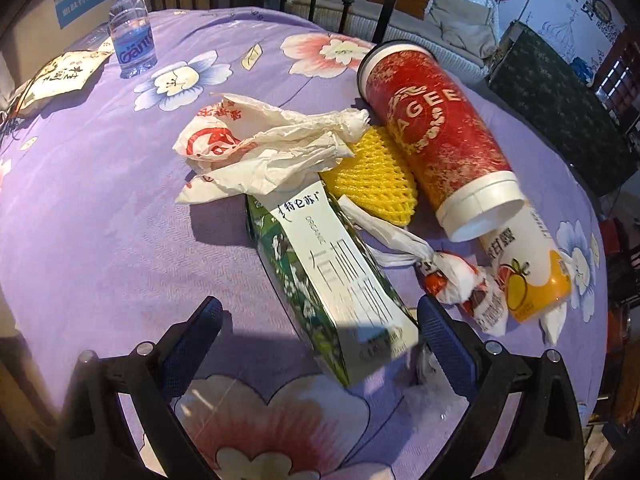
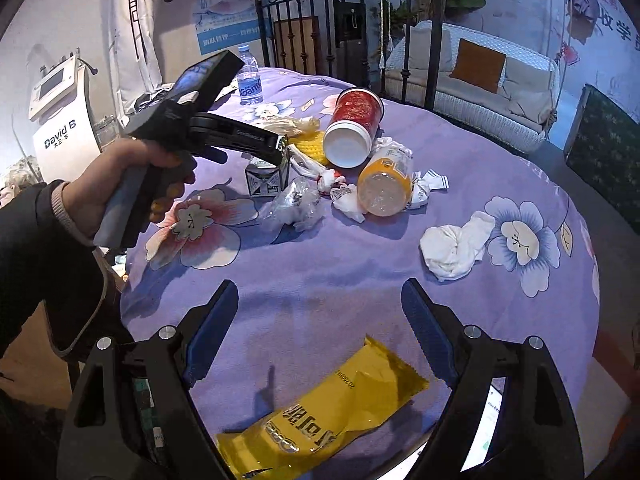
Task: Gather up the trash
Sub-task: 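Grasp the green milk carton with the left gripper while the right gripper grasps the white tissue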
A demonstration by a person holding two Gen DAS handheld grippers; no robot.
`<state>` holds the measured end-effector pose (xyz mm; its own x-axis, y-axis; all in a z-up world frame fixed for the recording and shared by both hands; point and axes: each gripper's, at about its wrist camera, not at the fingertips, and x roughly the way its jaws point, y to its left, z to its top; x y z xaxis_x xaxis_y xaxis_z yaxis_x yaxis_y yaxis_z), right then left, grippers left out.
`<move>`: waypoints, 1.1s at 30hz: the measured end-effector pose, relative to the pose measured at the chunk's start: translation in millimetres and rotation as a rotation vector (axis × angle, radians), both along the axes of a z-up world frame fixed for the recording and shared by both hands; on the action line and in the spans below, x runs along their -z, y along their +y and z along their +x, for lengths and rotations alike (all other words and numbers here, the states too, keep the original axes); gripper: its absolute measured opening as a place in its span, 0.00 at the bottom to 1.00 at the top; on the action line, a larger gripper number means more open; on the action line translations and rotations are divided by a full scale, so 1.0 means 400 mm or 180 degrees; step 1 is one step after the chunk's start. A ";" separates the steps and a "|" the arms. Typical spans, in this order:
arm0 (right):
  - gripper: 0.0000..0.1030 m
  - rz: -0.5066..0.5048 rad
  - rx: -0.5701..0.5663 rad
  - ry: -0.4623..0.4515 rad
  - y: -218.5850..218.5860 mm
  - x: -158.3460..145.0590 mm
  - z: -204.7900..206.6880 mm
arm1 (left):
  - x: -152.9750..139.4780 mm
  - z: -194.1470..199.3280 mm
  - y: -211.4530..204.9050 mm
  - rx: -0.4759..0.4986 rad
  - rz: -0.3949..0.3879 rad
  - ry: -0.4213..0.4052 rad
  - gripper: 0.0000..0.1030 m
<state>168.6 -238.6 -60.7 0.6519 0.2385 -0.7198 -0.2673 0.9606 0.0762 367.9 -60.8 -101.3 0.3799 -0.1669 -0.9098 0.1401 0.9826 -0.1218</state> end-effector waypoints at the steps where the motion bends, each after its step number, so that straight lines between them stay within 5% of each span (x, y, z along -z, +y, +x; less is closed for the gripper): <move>1: 0.81 0.0010 0.0021 0.0003 -0.007 0.000 0.004 | 0.012 0.013 -0.005 -0.0011 0.0052 0.0051 0.93; 5: 0.81 0.0078 0.0110 0.0051 -0.044 0.010 0.018 | 0.052 0.036 -0.015 0.0044 0.0138 0.0173 0.86; 12: 0.81 0.0105 0.0379 0.0275 -0.120 0.057 0.102 | 0.053 0.030 -0.001 0.0049 0.0281 -0.0013 0.50; 21: 0.80 0.0170 0.0854 0.0893 -0.242 0.189 0.340 | 0.038 -0.072 0.055 0.0168 0.0103 -0.0146 0.48; 26: 0.63 0.0283 0.0908 0.1263 -0.266 0.254 0.432 | 0.029 -0.125 0.079 0.0233 -0.0006 -0.0154 0.48; 31: 0.18 0.0325 0.0657 0.1217 -0.250 0.236 0.439 | 0.014 -0.170 0.093 0.0307 0.0064 -0.0307 0.48; 33: 0.15 0.0290 0.0575 0.1131 -0.246 0.212 0.425 | 0.006 -0.187 0.098 0.0319 0.0042 -0.0336 0.48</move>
